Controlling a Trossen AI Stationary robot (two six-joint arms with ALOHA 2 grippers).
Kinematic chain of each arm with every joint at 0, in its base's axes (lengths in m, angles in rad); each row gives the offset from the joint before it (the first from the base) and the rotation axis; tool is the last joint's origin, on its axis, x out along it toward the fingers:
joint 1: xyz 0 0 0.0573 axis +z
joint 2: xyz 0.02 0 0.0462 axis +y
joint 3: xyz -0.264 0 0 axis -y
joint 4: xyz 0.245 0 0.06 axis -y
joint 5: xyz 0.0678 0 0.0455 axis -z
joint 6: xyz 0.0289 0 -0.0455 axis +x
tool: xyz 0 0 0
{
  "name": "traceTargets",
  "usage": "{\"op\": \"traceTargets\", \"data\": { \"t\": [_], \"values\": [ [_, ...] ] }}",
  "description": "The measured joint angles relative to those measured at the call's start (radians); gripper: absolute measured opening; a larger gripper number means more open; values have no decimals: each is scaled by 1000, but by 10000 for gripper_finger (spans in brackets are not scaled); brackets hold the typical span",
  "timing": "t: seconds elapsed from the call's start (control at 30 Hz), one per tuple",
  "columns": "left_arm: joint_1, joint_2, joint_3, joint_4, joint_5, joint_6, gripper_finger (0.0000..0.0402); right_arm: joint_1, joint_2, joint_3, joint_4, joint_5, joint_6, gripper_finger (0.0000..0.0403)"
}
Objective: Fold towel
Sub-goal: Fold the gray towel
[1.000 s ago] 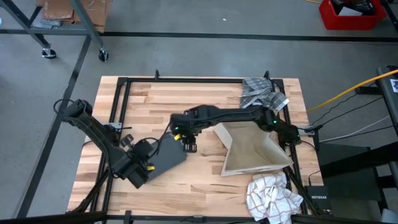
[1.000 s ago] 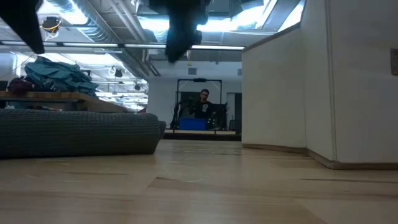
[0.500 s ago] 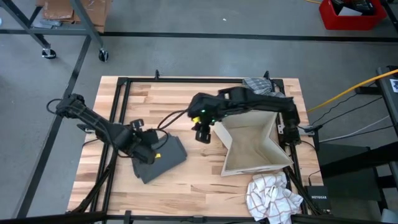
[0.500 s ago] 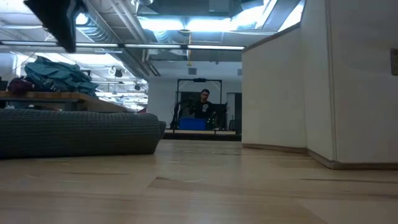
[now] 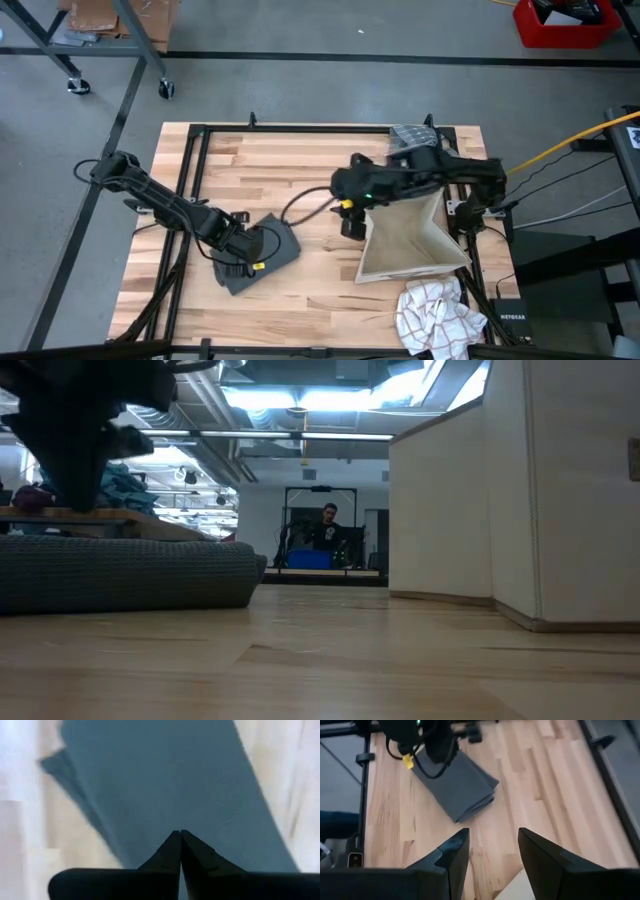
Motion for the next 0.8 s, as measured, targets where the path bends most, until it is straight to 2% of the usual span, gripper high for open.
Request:
{"op": "traceTargets", "data": {
  "t": [0.13, 0.27, 0.4, 0.57, 0.8],
  "values": [
    [-1, 0, -54, 141, 76, -1, 2, 51, -36, 0, -26, 121, 58, 172],
    [-3, 15, -93, 264, 90, 0, 1, 94, -54, 0, -46, 205, 132, 172],
    [6, 52, -133, 397, 90, 11, 2, 137, -62, 0, -46, 275, 181, 172],
    [36, 134, -136, 461, 51, 7, 1, 194, -63, 0, -44, 368, 229, 172],
    [136, 240, -136, 598, 3, 1, 1, 267, -63, 0, -34, 496, 287, 172]
  ]
}}
